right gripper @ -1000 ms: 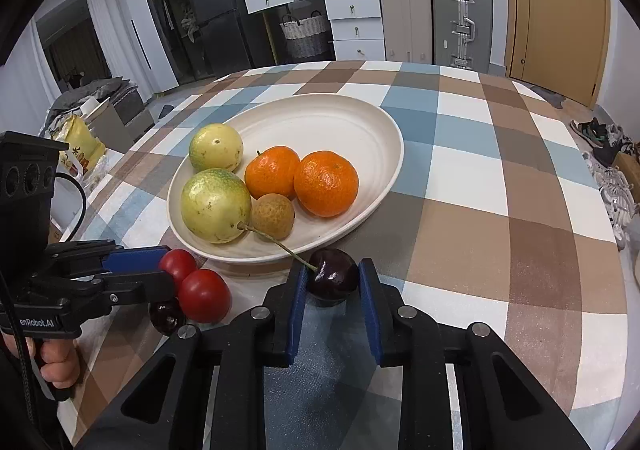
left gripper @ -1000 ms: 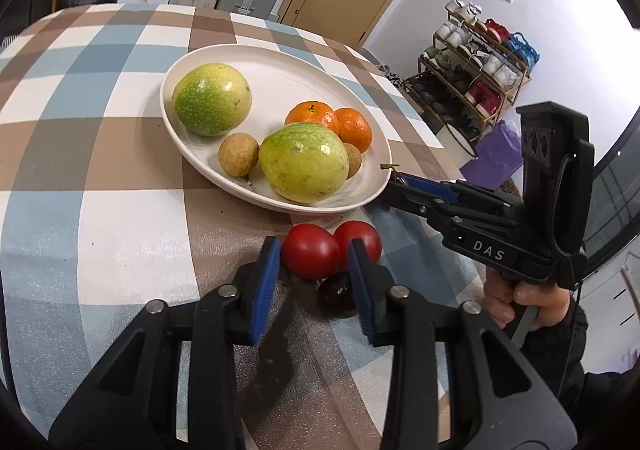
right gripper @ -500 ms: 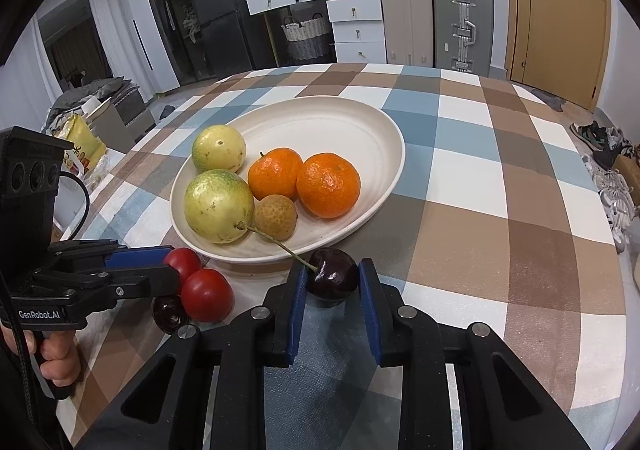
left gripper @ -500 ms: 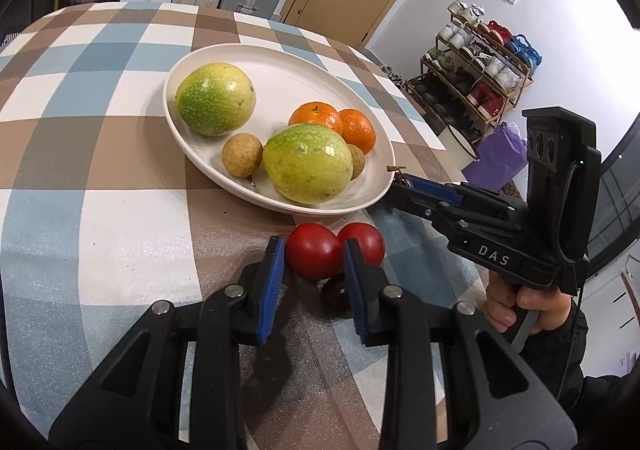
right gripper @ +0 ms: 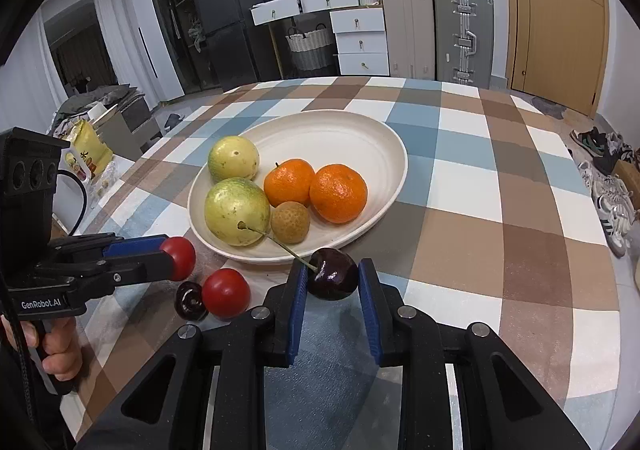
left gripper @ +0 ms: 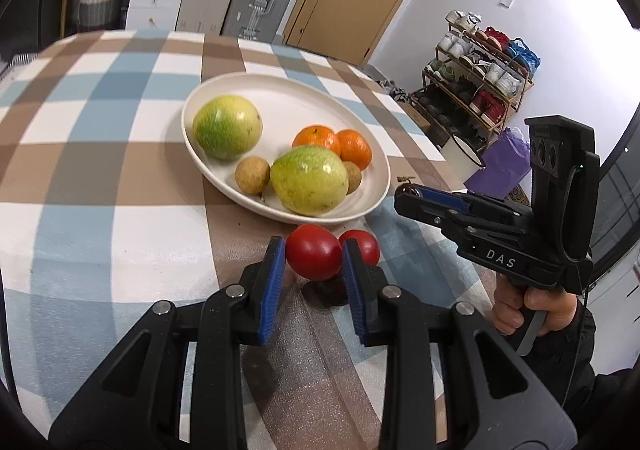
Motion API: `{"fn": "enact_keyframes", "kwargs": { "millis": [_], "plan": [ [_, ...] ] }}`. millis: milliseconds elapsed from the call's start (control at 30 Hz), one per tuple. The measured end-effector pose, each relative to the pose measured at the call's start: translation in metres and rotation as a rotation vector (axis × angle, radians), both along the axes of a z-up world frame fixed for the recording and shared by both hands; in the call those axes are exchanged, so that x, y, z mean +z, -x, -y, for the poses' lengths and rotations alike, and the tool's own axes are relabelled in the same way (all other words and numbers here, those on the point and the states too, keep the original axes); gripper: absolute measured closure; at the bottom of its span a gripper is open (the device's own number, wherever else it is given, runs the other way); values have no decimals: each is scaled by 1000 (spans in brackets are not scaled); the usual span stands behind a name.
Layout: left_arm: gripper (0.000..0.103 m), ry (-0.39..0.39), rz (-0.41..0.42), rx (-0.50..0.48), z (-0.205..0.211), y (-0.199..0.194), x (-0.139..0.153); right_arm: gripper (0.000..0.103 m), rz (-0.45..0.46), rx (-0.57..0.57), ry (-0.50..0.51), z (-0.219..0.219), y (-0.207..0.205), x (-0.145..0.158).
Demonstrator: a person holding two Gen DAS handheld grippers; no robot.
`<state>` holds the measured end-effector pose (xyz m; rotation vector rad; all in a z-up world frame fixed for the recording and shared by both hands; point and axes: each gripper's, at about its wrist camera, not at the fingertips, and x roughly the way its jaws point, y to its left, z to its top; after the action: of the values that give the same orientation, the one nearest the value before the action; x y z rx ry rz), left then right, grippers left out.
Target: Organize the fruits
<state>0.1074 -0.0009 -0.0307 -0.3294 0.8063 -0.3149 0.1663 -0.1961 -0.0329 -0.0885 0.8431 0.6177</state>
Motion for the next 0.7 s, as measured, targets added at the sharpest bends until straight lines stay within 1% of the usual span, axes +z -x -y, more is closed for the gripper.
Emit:
{"fn": "enact_keyframes", "kwargs": {
  "millis": [400, 533, 700],
  "plan": [
    [77, -73, 106, 36, -1, 18, 37, 77, 58, -3, -29, 4, 10, 24],
    [77, -115, 142, 49, 0, 19, 48, 77, 73, -4, -49, 3, 10, 30],
    [77, -136, 168, 63, -1, 18, 57, 77, 88, 0, -64, 1, 8, 36]
  ]
}}
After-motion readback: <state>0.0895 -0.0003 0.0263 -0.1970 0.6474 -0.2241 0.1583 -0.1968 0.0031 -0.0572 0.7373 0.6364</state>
